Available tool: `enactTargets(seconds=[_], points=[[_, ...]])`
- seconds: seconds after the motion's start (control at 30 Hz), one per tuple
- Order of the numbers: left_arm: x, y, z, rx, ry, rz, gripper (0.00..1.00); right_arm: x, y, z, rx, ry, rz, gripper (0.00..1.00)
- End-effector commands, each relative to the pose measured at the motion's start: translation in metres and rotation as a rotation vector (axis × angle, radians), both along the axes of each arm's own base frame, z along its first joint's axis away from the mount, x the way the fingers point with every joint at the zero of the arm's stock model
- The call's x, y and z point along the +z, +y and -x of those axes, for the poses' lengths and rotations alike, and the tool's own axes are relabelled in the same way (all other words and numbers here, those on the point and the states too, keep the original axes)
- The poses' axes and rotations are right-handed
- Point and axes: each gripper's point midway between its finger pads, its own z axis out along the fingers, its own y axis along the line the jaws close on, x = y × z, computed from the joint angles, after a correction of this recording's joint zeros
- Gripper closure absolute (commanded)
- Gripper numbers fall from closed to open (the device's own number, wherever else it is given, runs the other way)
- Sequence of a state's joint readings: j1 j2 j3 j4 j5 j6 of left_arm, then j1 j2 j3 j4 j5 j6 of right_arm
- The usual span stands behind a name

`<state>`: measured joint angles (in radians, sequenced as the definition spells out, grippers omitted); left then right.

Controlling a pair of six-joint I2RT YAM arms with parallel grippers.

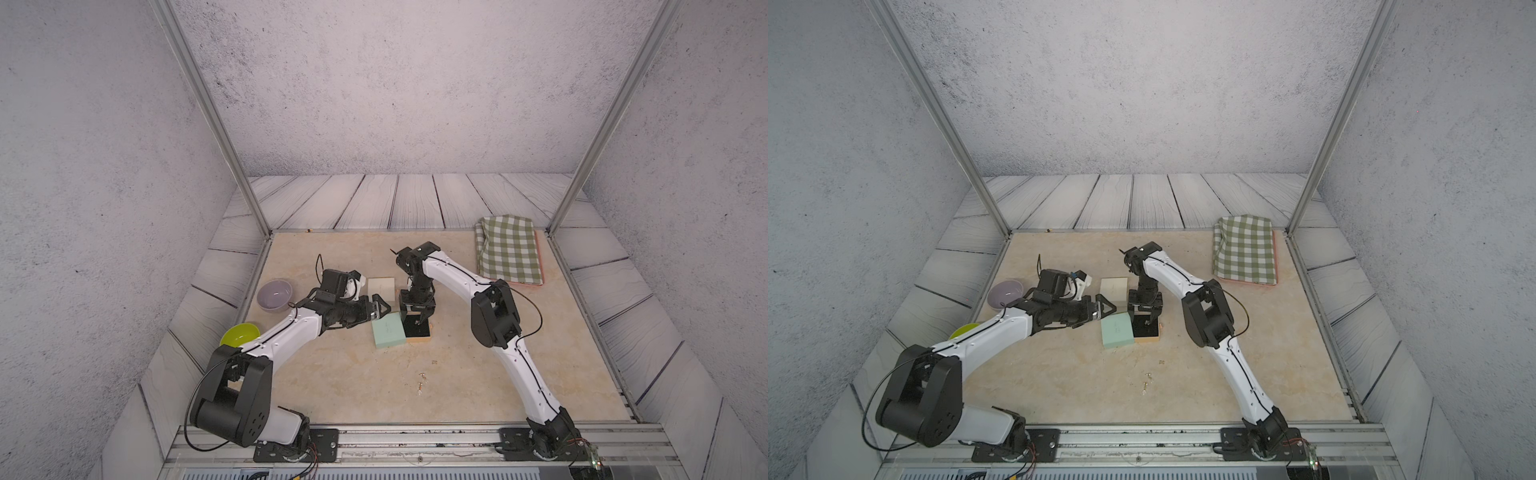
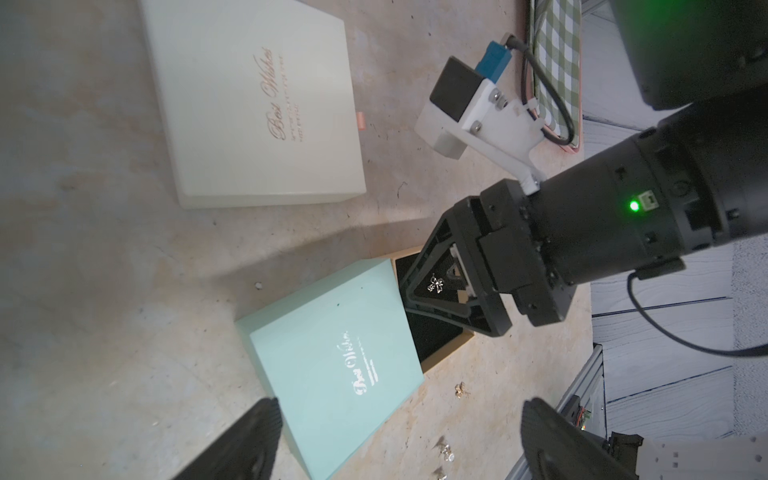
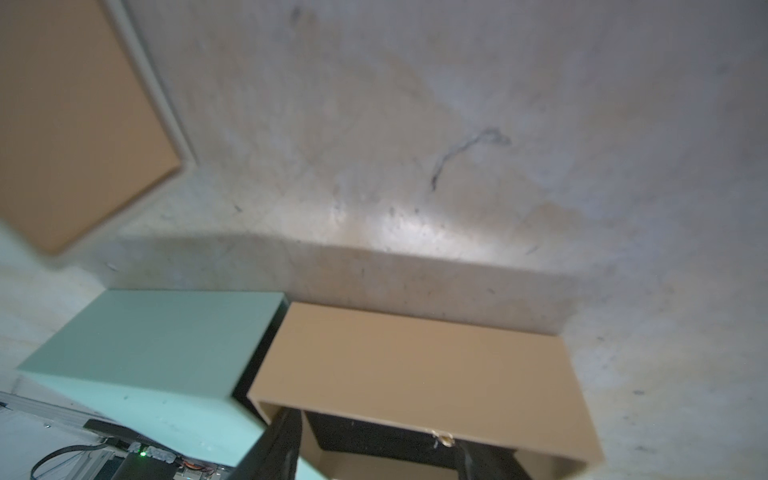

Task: Place the earrings into the drawer-style jewelry box
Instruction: Insert the earring into the inner lining.

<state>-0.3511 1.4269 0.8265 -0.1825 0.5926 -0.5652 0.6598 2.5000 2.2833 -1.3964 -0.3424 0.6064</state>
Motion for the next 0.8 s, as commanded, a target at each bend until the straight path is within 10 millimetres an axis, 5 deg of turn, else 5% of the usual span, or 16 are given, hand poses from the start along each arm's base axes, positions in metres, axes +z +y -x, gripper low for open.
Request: enactTargets(seconds=[0.0,0.43,0.77], points=[[0.001,-0.003,0.004,-0.012,-0.005,0.01,0.06,0.01,-0.001,-0.002,0.007,-0.021,-0.002,0.38],[-0.003,-0.005,0.005,-0.022,0.009,0.01,0.07,0.023,-0.001,-0.001,0.016,-0.038,-0.021,0.36],[-0.004,-0.006,0.007,-0.026,0.007,0.003,0.07,0.034,-0.001,0.0,0.02,-0.053,-0.029,0.18]])
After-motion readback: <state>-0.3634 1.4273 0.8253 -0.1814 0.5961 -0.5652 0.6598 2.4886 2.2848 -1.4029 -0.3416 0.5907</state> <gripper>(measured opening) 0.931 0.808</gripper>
